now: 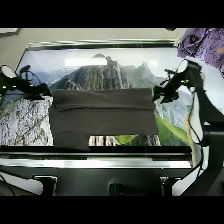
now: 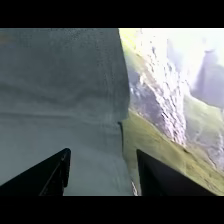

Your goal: Fold the clothes and pants, and hang the long-sleeved shirts on hangers.

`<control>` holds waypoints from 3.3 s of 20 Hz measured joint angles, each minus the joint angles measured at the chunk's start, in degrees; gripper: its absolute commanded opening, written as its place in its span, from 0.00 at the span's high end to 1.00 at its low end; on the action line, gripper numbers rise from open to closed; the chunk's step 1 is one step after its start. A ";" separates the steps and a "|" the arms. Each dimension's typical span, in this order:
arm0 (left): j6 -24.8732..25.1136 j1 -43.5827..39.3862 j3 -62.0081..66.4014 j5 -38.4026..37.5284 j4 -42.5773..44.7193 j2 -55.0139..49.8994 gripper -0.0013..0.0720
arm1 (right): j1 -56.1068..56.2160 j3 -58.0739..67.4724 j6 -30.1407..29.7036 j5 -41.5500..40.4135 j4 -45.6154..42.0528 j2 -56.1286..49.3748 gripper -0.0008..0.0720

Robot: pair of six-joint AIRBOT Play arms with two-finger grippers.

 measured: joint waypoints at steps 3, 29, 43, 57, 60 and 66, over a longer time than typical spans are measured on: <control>0.02 5.77 -13.09 0.59 1.29 10.73 0.22 | -5.55 -8.02 -3.65 -1.01 4.33 6.80 0.32; 25.57 20.59 -69.85 8.79 -27.41 31.65 0.56 | -15.63 -48.89 -13.18 -16.94 11.47 26.18 0.33; 27.10 20.61 -69.85 5.53 -28.30 31.34 0.96 | -15.67 -59.49 -19.19 -24.72 20.79 24.26 0.32; 26.56 20.65 -69.00 4.98 -28.30 31.67 0.96 | -10.47 -61.22 -18.27 -24.15 22.27 23.37 0.94; 23.78 20.65 -66.23 3.13 -28.30 33.97 0.96 | -8.83 -61.35 -15.72 -26.36 19.69 26.03 0.95; 10.64 20.65 -63.19 -3.26 -26.75 47.67 0.96 | -8.04 -61.37 -5.55 -19.54 11.39 39.04 0.94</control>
